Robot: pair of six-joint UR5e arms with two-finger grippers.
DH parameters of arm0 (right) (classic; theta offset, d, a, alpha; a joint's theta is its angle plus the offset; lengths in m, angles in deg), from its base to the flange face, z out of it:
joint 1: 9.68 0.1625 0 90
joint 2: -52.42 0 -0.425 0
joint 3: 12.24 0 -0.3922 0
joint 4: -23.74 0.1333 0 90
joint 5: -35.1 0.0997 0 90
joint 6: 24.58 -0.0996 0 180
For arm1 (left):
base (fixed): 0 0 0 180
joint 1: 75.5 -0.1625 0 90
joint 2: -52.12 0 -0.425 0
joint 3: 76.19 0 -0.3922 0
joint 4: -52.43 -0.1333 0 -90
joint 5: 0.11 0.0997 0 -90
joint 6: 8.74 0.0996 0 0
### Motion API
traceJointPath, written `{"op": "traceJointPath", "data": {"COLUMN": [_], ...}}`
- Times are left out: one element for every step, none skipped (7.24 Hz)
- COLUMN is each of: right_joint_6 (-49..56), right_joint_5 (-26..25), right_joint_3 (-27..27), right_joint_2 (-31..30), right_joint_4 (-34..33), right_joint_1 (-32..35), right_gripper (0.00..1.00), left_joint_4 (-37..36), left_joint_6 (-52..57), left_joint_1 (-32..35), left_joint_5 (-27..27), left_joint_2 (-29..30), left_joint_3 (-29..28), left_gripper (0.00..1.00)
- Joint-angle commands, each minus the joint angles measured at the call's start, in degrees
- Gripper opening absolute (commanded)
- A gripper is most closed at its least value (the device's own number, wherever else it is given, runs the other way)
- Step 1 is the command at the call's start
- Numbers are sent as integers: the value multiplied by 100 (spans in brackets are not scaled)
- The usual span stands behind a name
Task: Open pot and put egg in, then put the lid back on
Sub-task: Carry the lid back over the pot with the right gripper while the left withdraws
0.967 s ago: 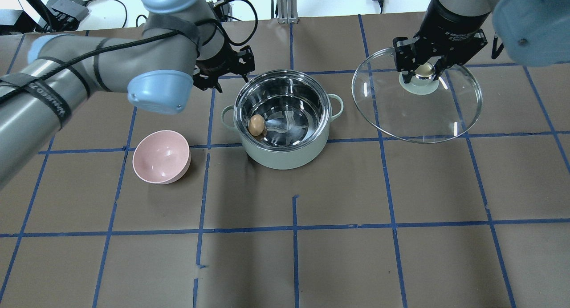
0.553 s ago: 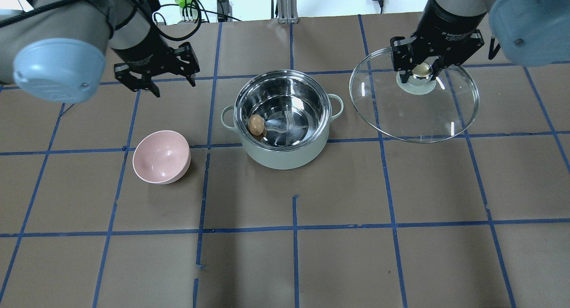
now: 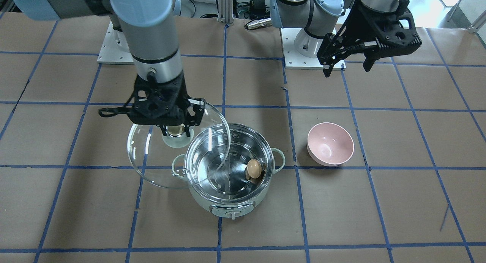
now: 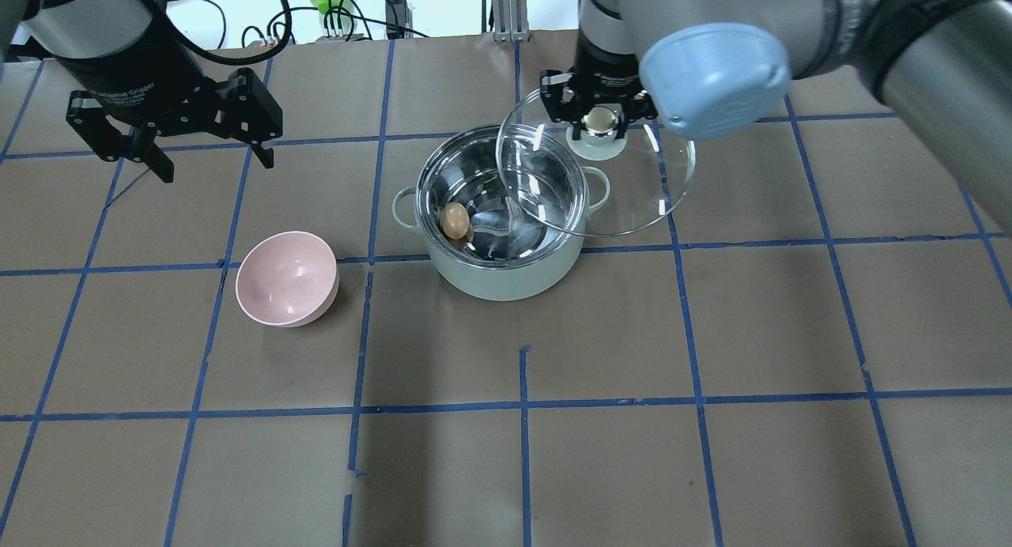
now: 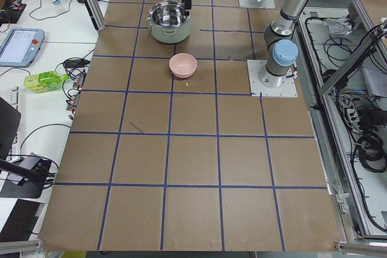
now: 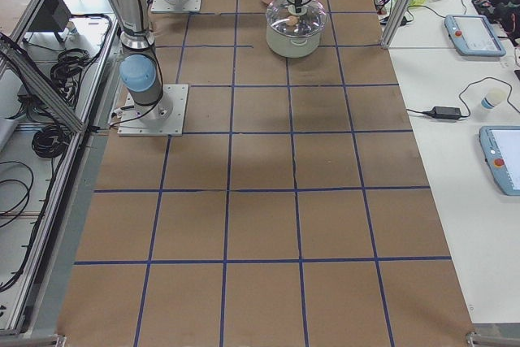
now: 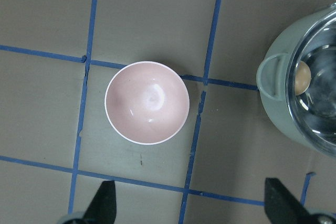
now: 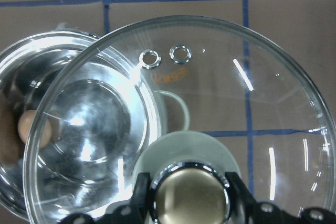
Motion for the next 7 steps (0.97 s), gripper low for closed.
{"op": "traceJointPath", "data": {"right_joint_6": [-529, -557, -644, -671, -619, -645, -610], "right_joint_5": [-273, -273, -273, -247, -247, -195, -194], "right_joint_3": [-372, -364, -372, -372, -372, -364, -364], "right_joint_2": [669, 801, 898, 995, 996, 1005, 1005], "right_joint_4": [-186, -370, -485, -617, -618, -618, -609], "right_joint_1": [528, 581, 660, 687, 696, 705, 705], "right_gripper": [1, 1, 1, 1, 1, 1, 1], "left_joint_4": [414, 398, 389, 371, 223, -300, -306], "left_joint_6": [20, 90, 134, 805, 881, 882, 899], "left_joint_1": [51, 51, 51, 34, -88, -124, -116], "left_joint_5": [30, -48, -40, 30, 4, -22, -23], "left_joint_2": [-13, -109, -136, -154, -163, -163, -154], "left_joint_3": [-106, -45, -44, -36, -105, -36, -1], "left_gripper": [100, 100, 100, 100, 100, 100, 100]}}
